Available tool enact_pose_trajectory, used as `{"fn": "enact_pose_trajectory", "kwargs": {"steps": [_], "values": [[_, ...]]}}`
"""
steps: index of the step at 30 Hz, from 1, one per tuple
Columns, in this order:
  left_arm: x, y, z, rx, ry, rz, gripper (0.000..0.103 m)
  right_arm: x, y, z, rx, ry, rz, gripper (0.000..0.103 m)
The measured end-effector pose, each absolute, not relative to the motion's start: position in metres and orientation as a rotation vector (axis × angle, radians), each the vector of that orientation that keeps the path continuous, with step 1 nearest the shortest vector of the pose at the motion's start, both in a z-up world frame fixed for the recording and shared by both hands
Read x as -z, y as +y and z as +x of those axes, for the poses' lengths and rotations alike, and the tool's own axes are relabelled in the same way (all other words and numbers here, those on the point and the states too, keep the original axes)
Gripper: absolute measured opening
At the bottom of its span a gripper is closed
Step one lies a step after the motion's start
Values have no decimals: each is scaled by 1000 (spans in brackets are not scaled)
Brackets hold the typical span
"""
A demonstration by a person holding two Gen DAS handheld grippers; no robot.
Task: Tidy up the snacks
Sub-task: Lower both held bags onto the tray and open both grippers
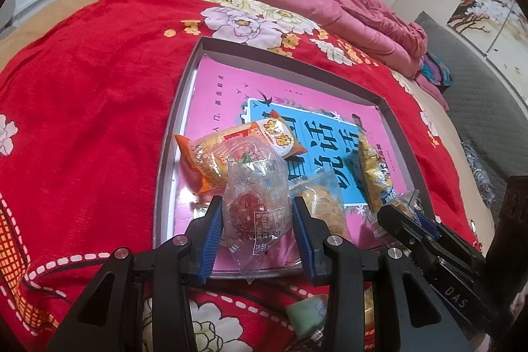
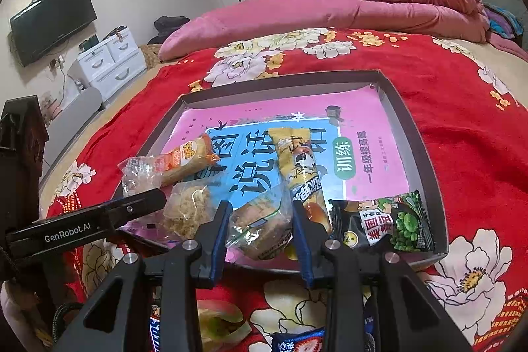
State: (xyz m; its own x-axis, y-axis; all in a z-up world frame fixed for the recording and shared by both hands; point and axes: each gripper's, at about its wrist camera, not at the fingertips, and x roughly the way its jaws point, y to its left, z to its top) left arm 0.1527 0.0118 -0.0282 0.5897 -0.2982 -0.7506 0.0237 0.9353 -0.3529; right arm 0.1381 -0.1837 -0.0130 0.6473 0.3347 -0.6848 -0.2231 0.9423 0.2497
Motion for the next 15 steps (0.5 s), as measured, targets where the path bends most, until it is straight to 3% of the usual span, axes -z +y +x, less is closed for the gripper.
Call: {"fn": "enact_pose_trajectory", "kwargs": {"steps": [15], "values": [[28,18,153,174,920,-344,42,13,-186,136,-328,814,157,37]]}}
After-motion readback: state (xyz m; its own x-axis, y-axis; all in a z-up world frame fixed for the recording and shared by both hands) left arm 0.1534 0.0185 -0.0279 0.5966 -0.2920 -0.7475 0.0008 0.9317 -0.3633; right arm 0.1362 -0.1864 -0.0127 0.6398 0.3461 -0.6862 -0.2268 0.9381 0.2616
